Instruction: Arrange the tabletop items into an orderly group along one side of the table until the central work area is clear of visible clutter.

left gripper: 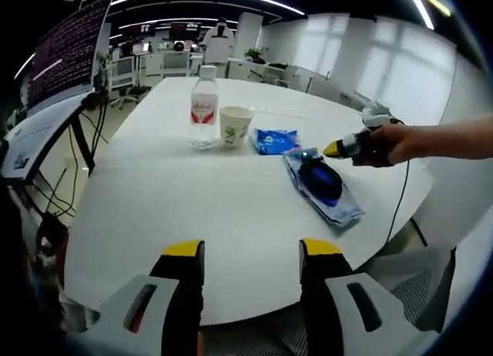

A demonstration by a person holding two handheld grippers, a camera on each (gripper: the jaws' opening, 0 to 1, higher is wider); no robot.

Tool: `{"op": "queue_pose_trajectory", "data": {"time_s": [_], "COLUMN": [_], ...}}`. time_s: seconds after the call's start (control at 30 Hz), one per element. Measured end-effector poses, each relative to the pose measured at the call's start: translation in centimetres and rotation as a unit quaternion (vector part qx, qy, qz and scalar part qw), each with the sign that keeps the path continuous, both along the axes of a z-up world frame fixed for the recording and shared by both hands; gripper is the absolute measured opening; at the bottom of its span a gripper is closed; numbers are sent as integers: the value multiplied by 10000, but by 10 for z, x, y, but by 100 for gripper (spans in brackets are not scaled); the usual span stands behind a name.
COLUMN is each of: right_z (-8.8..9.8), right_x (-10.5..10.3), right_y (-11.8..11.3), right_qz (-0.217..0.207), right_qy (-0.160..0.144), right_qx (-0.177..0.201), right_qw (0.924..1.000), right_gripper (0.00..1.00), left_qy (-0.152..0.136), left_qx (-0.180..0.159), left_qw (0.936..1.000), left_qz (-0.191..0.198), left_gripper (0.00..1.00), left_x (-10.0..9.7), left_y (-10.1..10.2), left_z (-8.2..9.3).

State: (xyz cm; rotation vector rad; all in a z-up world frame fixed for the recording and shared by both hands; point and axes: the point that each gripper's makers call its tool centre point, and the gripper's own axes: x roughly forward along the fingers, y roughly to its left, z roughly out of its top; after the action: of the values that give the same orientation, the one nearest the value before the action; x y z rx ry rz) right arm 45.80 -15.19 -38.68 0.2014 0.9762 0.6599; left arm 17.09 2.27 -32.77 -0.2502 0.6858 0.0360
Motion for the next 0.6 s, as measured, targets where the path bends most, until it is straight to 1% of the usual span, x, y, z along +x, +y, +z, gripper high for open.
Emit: {"op": "queue_pose_trajectory", "data": {"time_s": [0.13,0.23,0.3,0.37,0.5,0.57,0.6], "right_z": [4,2,3,2,1,0,1], "right_x": [-12,-14,-21,-22,-37,-38,-43], "right_y": [-5,-6,-8,-7,-9,-10,-12], "right_qz": [4,21,17,42,109,123,130], "right_qy": [-36,-39,-32,-47,-64,-63,-61], "right_qx": [17,14,31,34,34,30,48], "right_qw": [10000,10000,10000,10000,9999,9999,9999], "right_gripper": [8,8,8,8,8,9,9], "left_qy": [13,16,19,17,17,15,11], "left_qx": [-40,-35,-42,-40,-44,-51,-51], "left_qw": [10000,10000,9999,9999,9999,9998,9998], "left_qz": [-34,-71,-100,-118,-166,-183,-197], "left_gripper": [49,49,49,49,49,49,49], "left_x": [1,1,2,2,5,6,6], "left_y": [-1,-3,-5,-5,-7,-7,-8], "left_z": [-3,-4,-3,-3,-4,-4,-3]}}
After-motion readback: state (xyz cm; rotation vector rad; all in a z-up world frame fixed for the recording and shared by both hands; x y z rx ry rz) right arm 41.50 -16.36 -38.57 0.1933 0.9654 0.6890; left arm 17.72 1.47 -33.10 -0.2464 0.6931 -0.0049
